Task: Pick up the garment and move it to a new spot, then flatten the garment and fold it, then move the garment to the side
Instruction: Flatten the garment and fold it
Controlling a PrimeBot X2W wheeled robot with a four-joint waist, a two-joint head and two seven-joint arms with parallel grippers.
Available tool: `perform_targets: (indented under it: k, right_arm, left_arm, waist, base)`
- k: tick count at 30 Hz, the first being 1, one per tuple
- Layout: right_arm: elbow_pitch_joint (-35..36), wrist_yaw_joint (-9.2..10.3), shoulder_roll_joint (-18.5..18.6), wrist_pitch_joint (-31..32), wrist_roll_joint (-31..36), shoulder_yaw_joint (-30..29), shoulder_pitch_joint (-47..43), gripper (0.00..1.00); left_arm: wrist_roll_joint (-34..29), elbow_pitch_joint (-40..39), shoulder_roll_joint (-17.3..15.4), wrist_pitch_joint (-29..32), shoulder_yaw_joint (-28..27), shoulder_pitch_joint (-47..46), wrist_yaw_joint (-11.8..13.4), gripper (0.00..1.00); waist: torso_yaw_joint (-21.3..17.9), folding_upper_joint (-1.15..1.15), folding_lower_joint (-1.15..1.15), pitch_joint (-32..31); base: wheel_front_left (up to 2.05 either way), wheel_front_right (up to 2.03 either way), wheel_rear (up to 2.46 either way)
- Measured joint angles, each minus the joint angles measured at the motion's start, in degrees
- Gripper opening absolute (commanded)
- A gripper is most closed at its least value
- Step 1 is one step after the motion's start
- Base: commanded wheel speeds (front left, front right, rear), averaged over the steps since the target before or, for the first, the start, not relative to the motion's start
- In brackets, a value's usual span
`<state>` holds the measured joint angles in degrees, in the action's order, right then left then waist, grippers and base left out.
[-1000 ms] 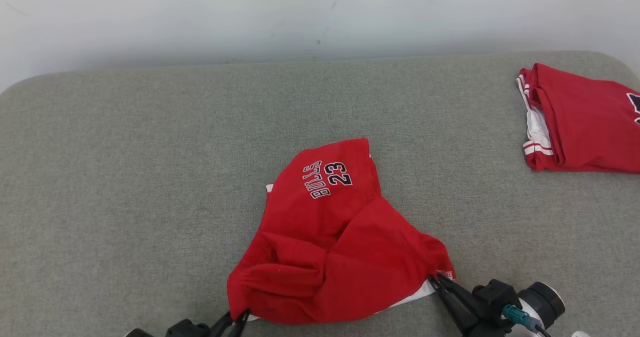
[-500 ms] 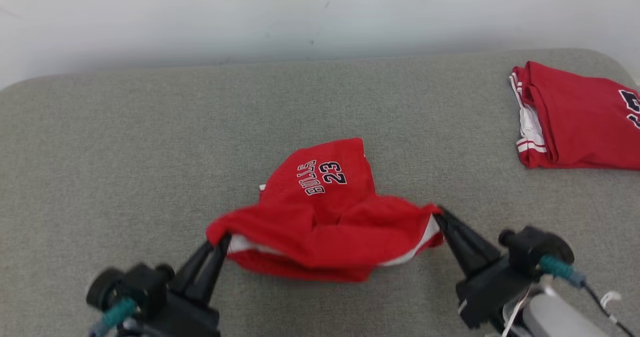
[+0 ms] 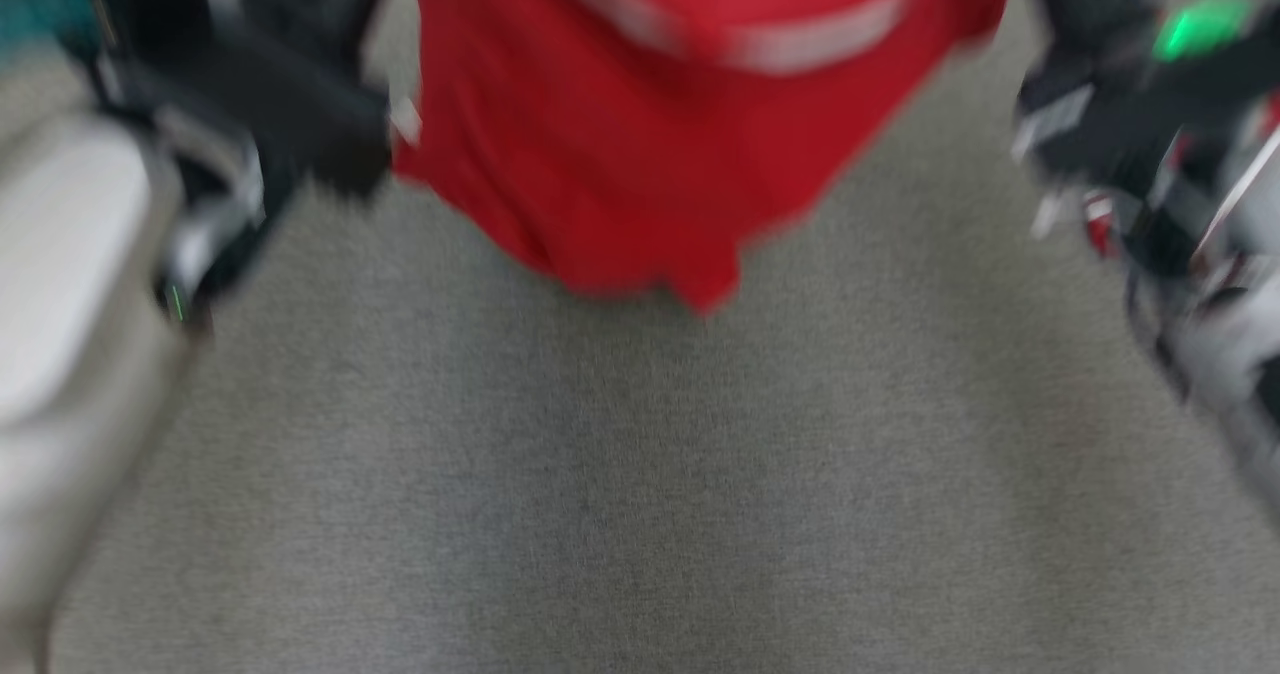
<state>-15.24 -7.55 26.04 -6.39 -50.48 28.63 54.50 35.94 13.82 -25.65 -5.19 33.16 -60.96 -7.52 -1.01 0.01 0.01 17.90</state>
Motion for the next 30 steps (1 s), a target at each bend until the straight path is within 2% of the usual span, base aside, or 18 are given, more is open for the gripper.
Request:
perform_targets:
  k: [6,13,20,30]
  right_arm:
    - [-8.35,0.0,-3.1,6.23,-6.41,-5.23,21.12,0.0]
    - [-20.87,0.0,-4.27,8.15,-3.58,-6.48,39.05,0.0]
    - [-29.38,0.0,-5.33,7.08,-2.26,-5.34,45.58,0.0]
    - [-33.46,0.0,-6.32,5.91,-4.37,-2.23,47.06,0.0]
  left_arm:
    - [4.75,9.09,1.31,2.27,2.97,-23.56,-0.02,0.0]
    - [7.62,19.11,3.41,0.77,5.38,-40.33,0.0,0.0]
    - [10.53,26.38,3.94,-1.93,9.66,-47.51,0.0,0.0]
    - [14.82,31.38,3.54,-4.92,16.88,-49.95,0.0,0.0]
  waist:
    - [0.0,0.01,0.01,7.67]
    - [0.12,0.01,0.01,15.39]
    - [0.09,0.01,0.0,19.8]
    - [-1.29,0.01,0.0,22.17]
  base:
    - [0.0,0.0,0.0]
    - [0.0,0.0,0.0]
    - [0.0,0.0,0.0]
    - [0.0,0.0,0.0]
